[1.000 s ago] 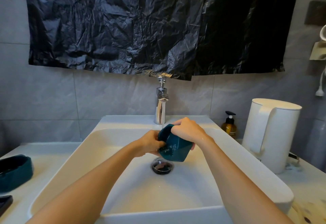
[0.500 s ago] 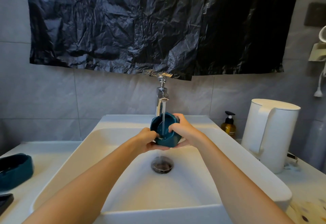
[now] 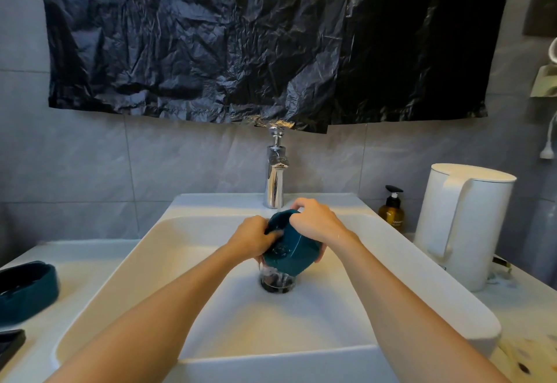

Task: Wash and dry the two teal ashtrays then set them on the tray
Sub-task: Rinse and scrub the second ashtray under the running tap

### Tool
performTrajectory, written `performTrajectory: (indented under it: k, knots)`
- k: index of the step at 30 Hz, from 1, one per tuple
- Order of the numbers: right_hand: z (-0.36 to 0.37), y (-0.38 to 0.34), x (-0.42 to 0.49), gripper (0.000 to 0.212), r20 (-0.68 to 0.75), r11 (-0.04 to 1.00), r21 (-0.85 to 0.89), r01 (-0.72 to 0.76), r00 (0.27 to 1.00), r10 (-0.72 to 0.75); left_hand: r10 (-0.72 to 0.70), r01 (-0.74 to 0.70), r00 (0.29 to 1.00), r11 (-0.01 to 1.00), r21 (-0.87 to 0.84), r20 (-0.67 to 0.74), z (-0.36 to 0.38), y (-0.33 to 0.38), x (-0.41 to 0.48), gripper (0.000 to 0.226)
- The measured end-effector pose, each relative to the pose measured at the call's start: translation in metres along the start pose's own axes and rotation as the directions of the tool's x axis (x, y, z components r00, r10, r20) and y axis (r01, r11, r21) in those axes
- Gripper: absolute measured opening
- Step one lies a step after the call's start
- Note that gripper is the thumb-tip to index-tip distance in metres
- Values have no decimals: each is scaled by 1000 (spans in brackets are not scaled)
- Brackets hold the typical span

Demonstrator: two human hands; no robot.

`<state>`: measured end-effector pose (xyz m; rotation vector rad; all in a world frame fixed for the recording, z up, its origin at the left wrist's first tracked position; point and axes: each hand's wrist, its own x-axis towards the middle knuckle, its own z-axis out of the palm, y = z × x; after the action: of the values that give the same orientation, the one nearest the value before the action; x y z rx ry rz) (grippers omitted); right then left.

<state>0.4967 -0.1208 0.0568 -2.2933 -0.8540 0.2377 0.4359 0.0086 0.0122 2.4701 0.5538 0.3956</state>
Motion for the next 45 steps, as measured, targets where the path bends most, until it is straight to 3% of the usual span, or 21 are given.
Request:
performTrajectory:
  k: [2,4,7,10,14,19,23,27,29,32,34,36,40,45]
  knots:
    - [-1,-1,-2,27,16,999,-44,12,1000,-11,21,-21,1000,1000,16,4,1,2,-2,32]
    - [-2,-2,-3,28,19,998,-67,18,1000,-16,19,-14,999,996,-90,51,1,2,-3,32]
    - [-6,-2,-5,29,-35,992,-124,4,999,-9,-2,66,978,952,-300,209,1,3,-2,23]
    - [-10,1,-4,30,-92,987,-159,-13,996,-1,33,120,942,898,-424,335,0,3,0,29]
    - [-6,2,-2,23,-67,997,-80,-19,998,14,0,97,976,897,-432,219,2,4,-3,26]
    - [-9,3,2,16,-22,999,-3,-47,999,47,0,26,997,949,-313,82,0,5,-4,41]
    - [-9,3,4,16,68,999,27,-24,997,22,5,40,991,945,-325,136,-3,7,-5,20]
    - [-3,7,12,36,180,986,159,-50,983,20,-78,120,989,921,-371,127,-7,11,-5,26]
    - [4,12,19,36,138,986,166,-23,990,0,-166,200,979,907,-371,122,-11,14,-4,27]
    - [17,22,31,14,-46,998,-2,55,997,-55,-280,318,947,886,-339,155,-16,17,-6,24]
    - [24,28,34,16,-162,985,-164,59,983,-86,-317,371,926,861,-347,204,-17,20,-8,18]
    - [28,29,35,22,-209,976,-212,54,973,-100,-321,397,913,840,-370,252,-19,22,-10,15]
    - [33,27,37,36,-147,990,-123,71,985,-89,-343,430,899,812,-395,272,-27,16,-10,24]
    - [44,20,34,22,110,967,237,94,986,-123,-387,411,912,855,-316,138,-34,5,-4,24]
